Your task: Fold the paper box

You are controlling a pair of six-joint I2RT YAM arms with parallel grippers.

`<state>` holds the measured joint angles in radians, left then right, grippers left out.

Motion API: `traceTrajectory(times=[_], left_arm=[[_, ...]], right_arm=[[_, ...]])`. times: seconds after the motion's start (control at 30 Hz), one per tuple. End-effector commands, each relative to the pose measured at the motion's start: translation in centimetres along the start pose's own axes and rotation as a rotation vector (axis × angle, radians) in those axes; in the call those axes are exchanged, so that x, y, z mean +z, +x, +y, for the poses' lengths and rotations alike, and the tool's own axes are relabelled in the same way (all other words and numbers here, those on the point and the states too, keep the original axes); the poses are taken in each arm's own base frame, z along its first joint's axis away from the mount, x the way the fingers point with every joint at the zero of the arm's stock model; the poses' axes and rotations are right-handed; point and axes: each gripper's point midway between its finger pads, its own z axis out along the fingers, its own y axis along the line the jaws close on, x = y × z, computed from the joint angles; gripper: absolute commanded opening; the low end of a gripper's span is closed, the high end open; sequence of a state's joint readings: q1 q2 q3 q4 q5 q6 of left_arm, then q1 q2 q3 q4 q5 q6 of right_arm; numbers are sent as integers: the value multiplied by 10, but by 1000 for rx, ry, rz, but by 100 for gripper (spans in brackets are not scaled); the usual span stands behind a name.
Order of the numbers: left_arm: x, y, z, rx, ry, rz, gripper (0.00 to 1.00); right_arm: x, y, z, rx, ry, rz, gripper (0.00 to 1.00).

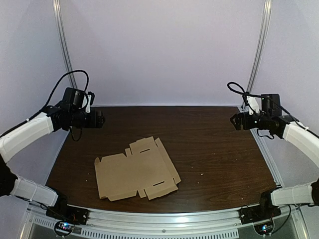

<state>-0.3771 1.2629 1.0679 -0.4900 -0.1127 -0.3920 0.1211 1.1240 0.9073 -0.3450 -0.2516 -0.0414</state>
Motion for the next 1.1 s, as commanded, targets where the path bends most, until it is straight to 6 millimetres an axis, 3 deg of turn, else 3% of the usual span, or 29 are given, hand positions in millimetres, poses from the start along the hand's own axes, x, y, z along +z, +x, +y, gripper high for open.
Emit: traceTrajectory(times=[0.0, 0.2, 0.27, 0.53, 0.73, 0.9, 1.07], left_arm=[[0, 61, 6, -125, 16, 157, 78], [-10, 102, 16, -209, 27, 210, 81], [-10, 125, 12, -224, 61, 281, 81], [-7, 172, 1, -217, 80, 404, 82], [-8, 195, 12, -251, 30, 446, 82], [-13, 189, 36, -236, -77, 366, 82], [-8, 204, 54, -225, -204, 442, 82]], right_arm=[[-7, 4, -1, -10, 19, -56, 100], [-10, 30, 38, -144, -212, -2, 100], [-11, 34, 51, -165, -293, 12, 100], [-18, 44, 67, -209, -391, 27, 100], [-20, 48, 73, -205, -432, 37, 100], [-21, 53, 78, -208, -469, 44, 100], [-21, 55, 80, -210, -485, 59, 100]])
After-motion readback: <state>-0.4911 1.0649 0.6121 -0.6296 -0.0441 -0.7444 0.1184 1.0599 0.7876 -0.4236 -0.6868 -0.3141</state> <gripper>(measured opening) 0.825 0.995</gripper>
